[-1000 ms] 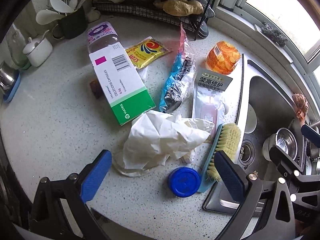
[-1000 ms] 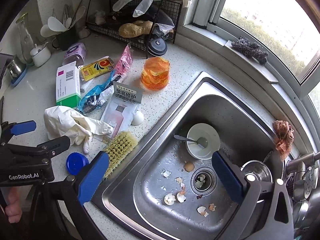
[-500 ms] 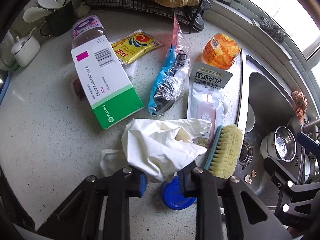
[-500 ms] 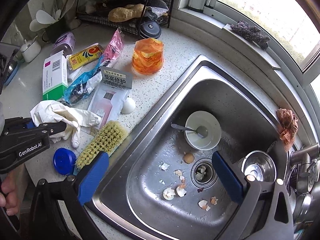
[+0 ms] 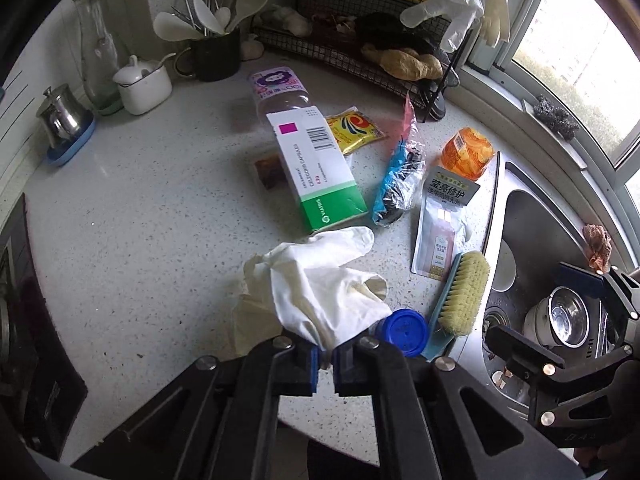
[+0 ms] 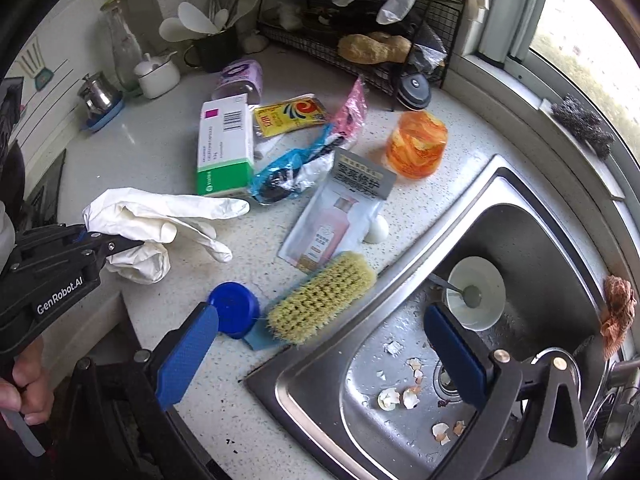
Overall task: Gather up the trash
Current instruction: 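Grasp the white gloves with the left gripper while the right gripper grasps the blue cap, then carry the gloves and blue cap with both grippers down to the red bin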
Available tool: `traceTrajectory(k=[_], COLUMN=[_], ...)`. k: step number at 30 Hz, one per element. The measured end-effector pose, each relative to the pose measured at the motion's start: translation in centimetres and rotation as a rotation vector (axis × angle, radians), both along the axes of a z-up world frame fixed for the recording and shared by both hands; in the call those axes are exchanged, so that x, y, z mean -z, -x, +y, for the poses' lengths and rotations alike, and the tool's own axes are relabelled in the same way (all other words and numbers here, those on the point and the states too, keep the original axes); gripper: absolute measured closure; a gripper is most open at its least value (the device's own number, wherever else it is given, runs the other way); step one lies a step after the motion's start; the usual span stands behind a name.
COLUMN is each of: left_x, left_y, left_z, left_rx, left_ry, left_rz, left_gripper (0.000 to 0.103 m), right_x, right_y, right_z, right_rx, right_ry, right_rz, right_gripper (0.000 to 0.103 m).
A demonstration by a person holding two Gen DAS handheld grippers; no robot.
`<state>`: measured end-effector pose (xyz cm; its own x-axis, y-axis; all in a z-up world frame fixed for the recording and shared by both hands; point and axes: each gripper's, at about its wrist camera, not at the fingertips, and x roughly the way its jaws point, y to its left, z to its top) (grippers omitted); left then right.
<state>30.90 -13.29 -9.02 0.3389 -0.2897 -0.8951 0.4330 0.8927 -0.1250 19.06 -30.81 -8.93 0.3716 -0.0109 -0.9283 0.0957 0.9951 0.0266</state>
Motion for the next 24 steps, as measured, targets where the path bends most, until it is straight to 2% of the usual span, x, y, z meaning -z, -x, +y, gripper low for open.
traceTrajectory(k=[7,9,12,14,17,19,21,24], left_x=[3.0,3.8,5.0,5.8,6.3,6.4,6.6,6.4], left_y=[0.8,1.0,1.0,0.8,0.6,0.5,0.3,0.3], left_z=[4.2,4.9,5.2,5.4,6.1,6.2,6.1,5.9], left_rx=[-0.091,-0.101,-0.103,-0.108,-0.098,-0.089,-0.083,-0.070], left_ry=[0.029,0.035,0.003,-0.020,-0.011,-0.011,-0.012,0.001], left_rz=[0.075,0.098,0.107,0.131,0.140,0.140,0.143,0.142], left_gripper=[0.099,0.099,0.099,0.099,0.099,0.099,0.099,0.099], right_x=[2.3,3.5,5.5,6.6,7.5,8.0,8.6,9.2], right_y=[-1.9,-2.4,-3.1,-3.5,-3.9,-4.1,-4.1,-3.6], right_z=[3.8,4.7,5.4,5.9,6.7,7.1,7.3,7.5], right_rx=[-0.196,-0.240,-0.274,-0.294,-0.330,-0.343,-0.350,-0.334], right_ry=[0.025,0.029,0.035,0.046,0.091,0.084,0.068,0.019], right_rz=[0.067,0.105,0.161,0.193,0.209,0.228,0.254,0.270], right_gripper=[0.001,0.009,0.010,0.016,0.018,0.029,0.045,0.050])
